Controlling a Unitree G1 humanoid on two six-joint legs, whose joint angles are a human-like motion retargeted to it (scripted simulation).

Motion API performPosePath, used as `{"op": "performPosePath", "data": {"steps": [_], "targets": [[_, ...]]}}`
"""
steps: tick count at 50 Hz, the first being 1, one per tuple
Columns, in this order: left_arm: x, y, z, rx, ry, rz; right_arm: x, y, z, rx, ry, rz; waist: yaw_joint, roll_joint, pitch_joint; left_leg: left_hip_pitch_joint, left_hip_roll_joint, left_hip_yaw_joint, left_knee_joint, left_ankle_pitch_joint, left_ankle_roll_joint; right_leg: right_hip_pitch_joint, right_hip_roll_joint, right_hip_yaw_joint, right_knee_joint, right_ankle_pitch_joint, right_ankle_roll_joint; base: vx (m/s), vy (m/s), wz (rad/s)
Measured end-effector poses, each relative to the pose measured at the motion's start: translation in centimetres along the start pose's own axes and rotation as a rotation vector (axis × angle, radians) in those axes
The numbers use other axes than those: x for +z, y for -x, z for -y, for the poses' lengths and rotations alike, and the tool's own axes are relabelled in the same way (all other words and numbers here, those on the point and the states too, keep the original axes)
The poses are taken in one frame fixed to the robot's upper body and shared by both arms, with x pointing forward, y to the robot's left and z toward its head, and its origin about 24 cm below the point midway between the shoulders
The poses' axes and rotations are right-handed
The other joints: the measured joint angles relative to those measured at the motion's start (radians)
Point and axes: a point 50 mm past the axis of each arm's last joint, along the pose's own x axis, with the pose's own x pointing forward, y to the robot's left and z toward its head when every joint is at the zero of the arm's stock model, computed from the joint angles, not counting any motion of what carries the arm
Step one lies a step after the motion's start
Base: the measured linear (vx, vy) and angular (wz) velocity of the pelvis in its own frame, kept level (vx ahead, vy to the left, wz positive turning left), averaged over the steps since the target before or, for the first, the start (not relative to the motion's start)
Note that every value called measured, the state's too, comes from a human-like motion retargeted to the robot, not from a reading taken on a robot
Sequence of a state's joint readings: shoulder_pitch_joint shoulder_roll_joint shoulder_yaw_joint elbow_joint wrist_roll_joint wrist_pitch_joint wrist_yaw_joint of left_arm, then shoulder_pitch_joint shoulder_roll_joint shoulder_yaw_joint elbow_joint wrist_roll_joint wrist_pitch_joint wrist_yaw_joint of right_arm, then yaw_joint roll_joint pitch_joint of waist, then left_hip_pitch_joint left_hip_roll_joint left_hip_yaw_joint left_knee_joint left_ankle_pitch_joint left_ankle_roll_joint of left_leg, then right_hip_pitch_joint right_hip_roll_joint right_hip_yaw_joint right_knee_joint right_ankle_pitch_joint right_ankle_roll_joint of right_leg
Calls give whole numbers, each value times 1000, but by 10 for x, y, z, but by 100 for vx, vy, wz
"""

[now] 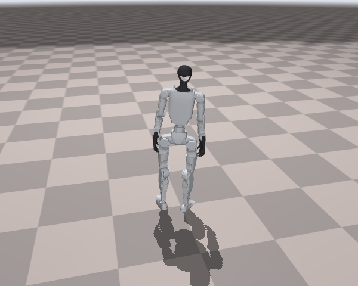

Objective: In place motions

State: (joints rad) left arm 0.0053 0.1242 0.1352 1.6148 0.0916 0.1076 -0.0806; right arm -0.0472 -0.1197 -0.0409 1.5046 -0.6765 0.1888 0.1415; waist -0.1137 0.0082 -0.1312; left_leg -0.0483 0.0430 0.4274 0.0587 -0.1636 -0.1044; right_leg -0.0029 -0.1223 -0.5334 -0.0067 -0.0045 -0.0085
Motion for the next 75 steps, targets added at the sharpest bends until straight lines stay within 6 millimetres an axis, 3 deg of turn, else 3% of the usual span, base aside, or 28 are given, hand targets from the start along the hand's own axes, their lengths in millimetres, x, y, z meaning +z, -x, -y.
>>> {"op": "performPosePath", "data": {"steps": [7, 15, 19, 23, 25, 28, 33, 37, 44, 50, 56, 63, 65, 68, 75], "targets": [[-30, -1, 2, -15, 103, -94, 27, 5, 11, -25, 152, 96, 57, -38, -15, 14, -46, 20, -9, -36, 39, -2, -35, 26, 6, 17, 35, 24, 15, -18], [-33, -1, -2, -10, 124, -89, 21, 5, 17, -31, 100, 95, 120, -59, 12, 46, -94, -8, 1, -83, 89, 16, -65, 52, 61, 40, 60, 27, 22, -18], [-19, 0, -6, 0, 117, -63, 19, 5, 18, -37, 52, 118, 107, -30, 43, 52, -67, -43, 22, -97, 105, -19, -91, 54, 230, 70, 52, 18, 19, 27], [-7, 2, -13, 24, 99, -39, 17, 4, 19, -65, 18, 149, 88, 9, 86, 64, -16, -60, 43, -103, 125, -135, -70, 185, 510, 75, -68, 14, 13, 16], [0, 4, -16, 31, 88, -27, 15, 4, 19, -71, 12, 150, 70, 9, 106, 69, -11, -67, 50, -102, 133, -168, -70, 208, 558, 74, -69, 7, 9, 39], [11, 5, -19, 37, 66, 4, 2, 1, 14, -66, -18, 118, 20, -1, 133, 77, -7, -75, 59, -94, 144, -242, -52, 246, 515, 96, -40, 6, 0, 55], [34, 7, -16, 27, 52, 87, -15, -2, 7, -49, -125, 82, -49, -21, 199, 106, -18, -113, 68, -93, 159, -330, -68, 213, 298, 97, -33, 2, 0, 45], [50, 10, -12, 16, 35, 129, -25, -4, -1, -28, -183, 49, -109, -26, 248, 135, -13, -139, 54, -85, 169, -437, -53, 282, 157, 68, -32, -5, 0, 37], [60, 13, -8, 9, -12, 138, -38, -5, -17, 28, -252, -15, -183, -8, 266, 126, 17, -178, 23, -56, 183, -586, -50, 325, 106, 66, -48, -5, -3, 28], [64, 13, -1, -8, -54, 154, -42, -5, -22, 43, -306, -30, -168, -21, 266, 132, -1, -174, 26, -61, 184, -532, -56, 318, 108, 84, -39, 0, 0, 1], [33, 5, 3, -16, -45, 86, -44, -6, -22, 13, -259, -19, -123, -37, 216, 148, -41, -146, 13, -72, 178, -337, -57, 256, 113, 128, -4, 8, -4, -25], [-7, 3, -9, -13, -11, -71, -14, -3, 1, -35, -140, 73, 5, -60, 146, 113, -63, -31, 57, -121, 154, -106, -19, 247, 178, 198, 31, 3, -7, -79], [-20, 3, -13, -9, 5, -112, -4, -1, 5, -45, -87, 103, 28, -62, 126, 97, -62, -22, 74, -134, 143, -29, -12, 227, 188, 143, 91, 0, -11, -49], [-35, 3, -16, -2, 36, -158, 9, 1, 9, -44, -7, 145, 63, -68, 106, 88, -65, -22, 94, -148, 125, 52, 5, 217, 136, 57, 86, -3, -13, -61], [-51, 2, -14, 16, 137, -186, 41, 8, 12, -35, 141, 242, 114, -71, 51, 76, -41, 23, 108, -158, 77, 31, 30, 269, 30, 55, 53, -10, -18, -60]]}}
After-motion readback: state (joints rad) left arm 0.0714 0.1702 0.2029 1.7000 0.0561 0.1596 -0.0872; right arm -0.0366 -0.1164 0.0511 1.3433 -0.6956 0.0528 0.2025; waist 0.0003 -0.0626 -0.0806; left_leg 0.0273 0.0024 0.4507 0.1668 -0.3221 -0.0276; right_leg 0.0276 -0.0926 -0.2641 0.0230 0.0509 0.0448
